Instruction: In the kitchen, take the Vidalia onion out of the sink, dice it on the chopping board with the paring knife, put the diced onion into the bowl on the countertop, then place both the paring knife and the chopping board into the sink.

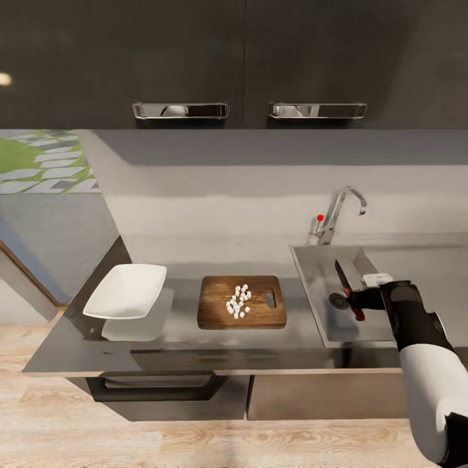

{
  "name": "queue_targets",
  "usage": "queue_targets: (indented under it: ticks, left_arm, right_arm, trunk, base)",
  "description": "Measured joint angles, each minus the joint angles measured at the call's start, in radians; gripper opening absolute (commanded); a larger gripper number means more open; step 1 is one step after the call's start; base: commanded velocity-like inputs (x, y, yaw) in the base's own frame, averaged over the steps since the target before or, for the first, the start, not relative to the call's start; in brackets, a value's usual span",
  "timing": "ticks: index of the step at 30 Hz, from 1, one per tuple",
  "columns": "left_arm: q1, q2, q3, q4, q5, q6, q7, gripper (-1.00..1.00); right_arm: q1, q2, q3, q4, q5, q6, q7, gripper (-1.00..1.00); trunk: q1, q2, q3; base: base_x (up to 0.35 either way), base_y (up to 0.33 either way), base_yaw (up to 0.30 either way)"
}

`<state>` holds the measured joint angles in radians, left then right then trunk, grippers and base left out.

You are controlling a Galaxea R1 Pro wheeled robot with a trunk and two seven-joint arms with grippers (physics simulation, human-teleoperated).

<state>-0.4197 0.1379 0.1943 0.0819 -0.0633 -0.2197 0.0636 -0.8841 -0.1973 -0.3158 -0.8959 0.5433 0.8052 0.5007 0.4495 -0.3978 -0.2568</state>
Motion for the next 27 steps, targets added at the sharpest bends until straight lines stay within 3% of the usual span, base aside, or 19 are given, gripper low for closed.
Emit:
queue_targets:
  ticks: [8, 17, 24, 27]
  left_arm:
    - [0.007, 0.012, 0.0, 0.0, 0.0, 0.026, 0.002, 1.0]
    - [0.009, 0.012, -0.001, 0.0, 0.0, 0.047, 0.0, 1.0]
    - [0.011, 0.012, -0.001, 0.0, 0.0, 0.05, 0.0, 1.0]
    - [0.011, 0.012, -0.001, 0.0, 0.0, 0.05, 0.0, 1.0]
  right_arm:
    - [0.0, -0.006, -0.001, 0.028, -0.003, -0.023, -0.029, -1.0]
    - [0.0, -0.007, -0.001, 0.065, -0.003, -0.029, -0.047, -1.0]
    - [0.0, -0.01, -0.002, 0.16, -0.003, -0.104, -0.085, -1.0]
    - [0.0, -0.022, -0.002, 0.207, -0.002, -0.138, -0.09, -1.0]
  trunk:
    - [0.0, 0.0, -0.013]
    - [-0.001, 0.0, -0.027]
    - [0.0, 0.0, -0.039]
    - [0.0, 0.0, -0.043]
  base:
    - [0.024, 0.0, 0.0]
    - [0.301, 0.0, 0.0]
    - [0.108, 0.0, 0.0]
    - [0.004, 0.0, 0.0]
